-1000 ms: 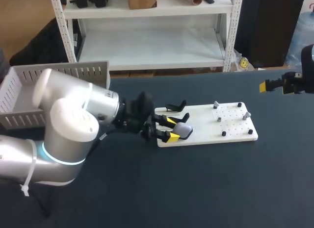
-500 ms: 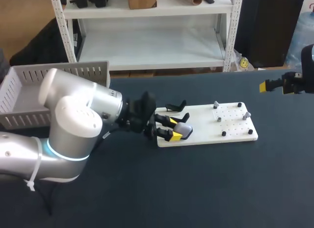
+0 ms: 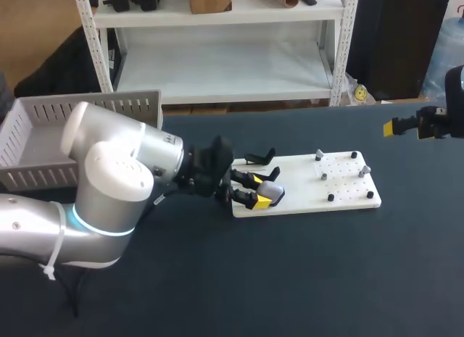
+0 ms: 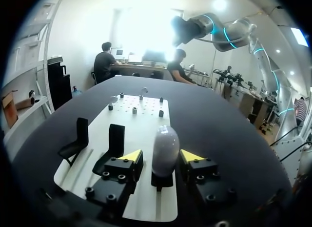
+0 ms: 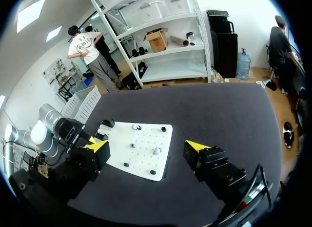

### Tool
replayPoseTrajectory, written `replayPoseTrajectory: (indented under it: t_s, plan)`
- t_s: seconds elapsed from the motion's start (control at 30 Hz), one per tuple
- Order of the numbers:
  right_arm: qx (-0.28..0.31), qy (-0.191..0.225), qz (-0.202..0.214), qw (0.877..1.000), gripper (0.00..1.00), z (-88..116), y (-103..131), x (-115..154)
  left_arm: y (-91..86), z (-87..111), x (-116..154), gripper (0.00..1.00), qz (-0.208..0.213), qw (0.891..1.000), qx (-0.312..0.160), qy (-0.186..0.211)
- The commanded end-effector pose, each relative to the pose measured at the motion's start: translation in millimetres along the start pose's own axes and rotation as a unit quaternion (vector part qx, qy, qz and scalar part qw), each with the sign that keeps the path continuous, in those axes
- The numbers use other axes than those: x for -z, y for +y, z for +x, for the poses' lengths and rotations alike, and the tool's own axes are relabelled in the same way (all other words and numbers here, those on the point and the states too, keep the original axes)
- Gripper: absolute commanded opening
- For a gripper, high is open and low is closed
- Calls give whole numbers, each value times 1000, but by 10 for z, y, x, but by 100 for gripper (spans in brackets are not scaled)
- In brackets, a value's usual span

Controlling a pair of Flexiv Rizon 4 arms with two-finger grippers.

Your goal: Pick up each earbud case from the left stands, insert the matching earbuds, close the lid, and place the case in the box.

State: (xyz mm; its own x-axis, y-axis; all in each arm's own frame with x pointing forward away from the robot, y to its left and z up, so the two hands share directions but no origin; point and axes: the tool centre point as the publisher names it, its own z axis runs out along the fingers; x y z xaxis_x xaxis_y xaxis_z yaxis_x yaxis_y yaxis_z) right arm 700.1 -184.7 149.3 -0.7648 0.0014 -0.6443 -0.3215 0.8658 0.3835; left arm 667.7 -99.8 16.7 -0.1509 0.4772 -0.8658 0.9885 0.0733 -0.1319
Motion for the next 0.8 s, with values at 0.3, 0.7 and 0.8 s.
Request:
replayPoseTrajectory:
  t_s: [0.3,0.7,0.8]
  plan:
    - [0,1,-1,1000,100,-4,-3,1,20,20,-27,36,4,1000,0,-4]
    - [0,1,-1,1000,100,-4,-3,1,-16,26,8,3,8,1000,-2,-10]
    - [0,1,-1,1000,100,-4,-3,1,-35,7,42,0,7,1000,-3,-15]
